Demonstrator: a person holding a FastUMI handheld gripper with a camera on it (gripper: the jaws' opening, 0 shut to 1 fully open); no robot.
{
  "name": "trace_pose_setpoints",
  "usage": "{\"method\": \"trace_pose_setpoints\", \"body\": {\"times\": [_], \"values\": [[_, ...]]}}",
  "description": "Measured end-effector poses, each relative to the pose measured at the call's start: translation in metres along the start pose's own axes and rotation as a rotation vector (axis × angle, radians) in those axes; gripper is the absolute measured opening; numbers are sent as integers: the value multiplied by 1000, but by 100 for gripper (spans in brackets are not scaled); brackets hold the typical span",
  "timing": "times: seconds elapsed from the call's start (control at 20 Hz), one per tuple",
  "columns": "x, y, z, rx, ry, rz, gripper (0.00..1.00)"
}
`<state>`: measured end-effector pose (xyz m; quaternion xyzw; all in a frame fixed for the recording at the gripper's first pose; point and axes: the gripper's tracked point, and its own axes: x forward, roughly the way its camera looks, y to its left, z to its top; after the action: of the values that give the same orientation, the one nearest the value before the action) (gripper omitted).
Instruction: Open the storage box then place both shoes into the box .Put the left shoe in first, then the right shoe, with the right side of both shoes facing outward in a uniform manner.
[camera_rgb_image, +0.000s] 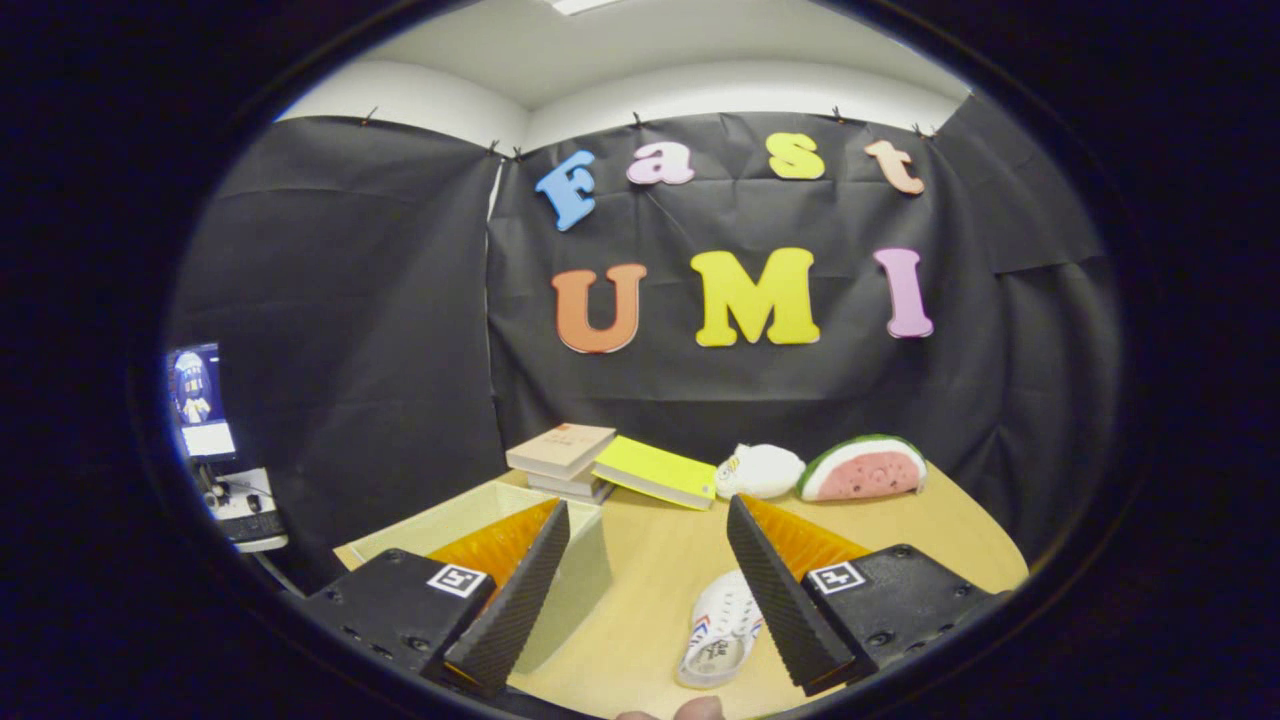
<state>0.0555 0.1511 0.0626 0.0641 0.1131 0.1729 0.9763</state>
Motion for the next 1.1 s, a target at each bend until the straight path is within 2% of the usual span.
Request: {"method": "trace_pose_setpoints", "body": {"times": [0.3, 0.5, 0.7, 0.8, 0.95, 1.1], "values": [[30, -53, -64, 48, 303, -56, 100], [48, -86, -85, -16, 465, -121, 100], [61, -102, -147, 24, 660, -152, 100], [57, -90, -172, 71, 764, -113, 100], [66, -92, -170, 40, 754, -132, 100], [71, -86, -191, 109, 815, -127, 100]]}}
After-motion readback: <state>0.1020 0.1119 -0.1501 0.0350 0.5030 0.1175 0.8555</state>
